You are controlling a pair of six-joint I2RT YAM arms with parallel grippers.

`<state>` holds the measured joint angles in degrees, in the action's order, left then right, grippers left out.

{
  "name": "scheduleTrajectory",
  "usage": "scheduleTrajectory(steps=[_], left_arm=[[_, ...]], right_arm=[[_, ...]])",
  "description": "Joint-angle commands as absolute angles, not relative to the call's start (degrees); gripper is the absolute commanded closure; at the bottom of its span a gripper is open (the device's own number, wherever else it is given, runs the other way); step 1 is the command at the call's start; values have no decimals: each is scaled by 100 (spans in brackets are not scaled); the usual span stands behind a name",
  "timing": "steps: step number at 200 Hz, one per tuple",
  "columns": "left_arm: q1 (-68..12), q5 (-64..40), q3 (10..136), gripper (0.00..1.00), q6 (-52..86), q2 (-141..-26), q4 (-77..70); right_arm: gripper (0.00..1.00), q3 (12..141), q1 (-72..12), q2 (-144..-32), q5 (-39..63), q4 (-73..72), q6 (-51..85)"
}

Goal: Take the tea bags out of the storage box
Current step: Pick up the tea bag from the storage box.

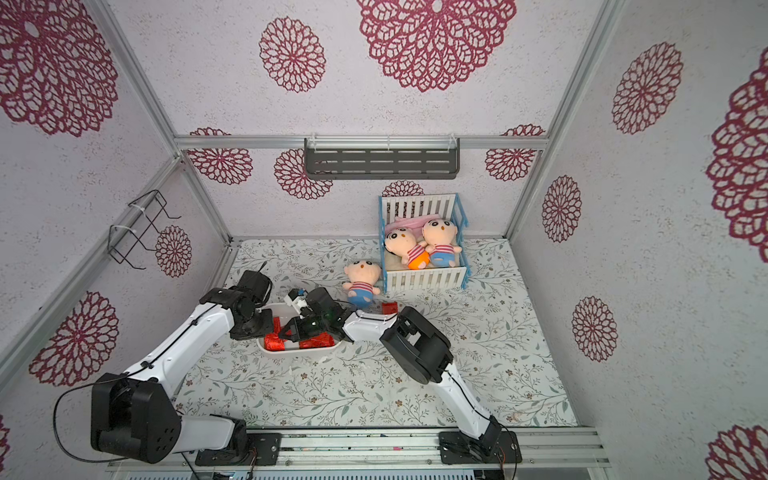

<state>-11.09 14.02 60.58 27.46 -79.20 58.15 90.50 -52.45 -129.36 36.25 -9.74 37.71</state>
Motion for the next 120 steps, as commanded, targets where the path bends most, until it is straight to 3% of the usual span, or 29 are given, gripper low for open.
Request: scheduleTrajectory(steps=[1,67,120], left_arm=[[-1169,1439,6090,100,2748,-7901,5804],[-1169,1450,6091,100,2734,-7866,5804],[-1169,1384,6100,100,2725,-7875,5793]], right_arm=[[100,8980,-5048,-12167,3357,-619,3390],[100,7016,-3371,-10134,3628,-528,3125],[100,5590,-1786,-8905,3332,656,2252]])
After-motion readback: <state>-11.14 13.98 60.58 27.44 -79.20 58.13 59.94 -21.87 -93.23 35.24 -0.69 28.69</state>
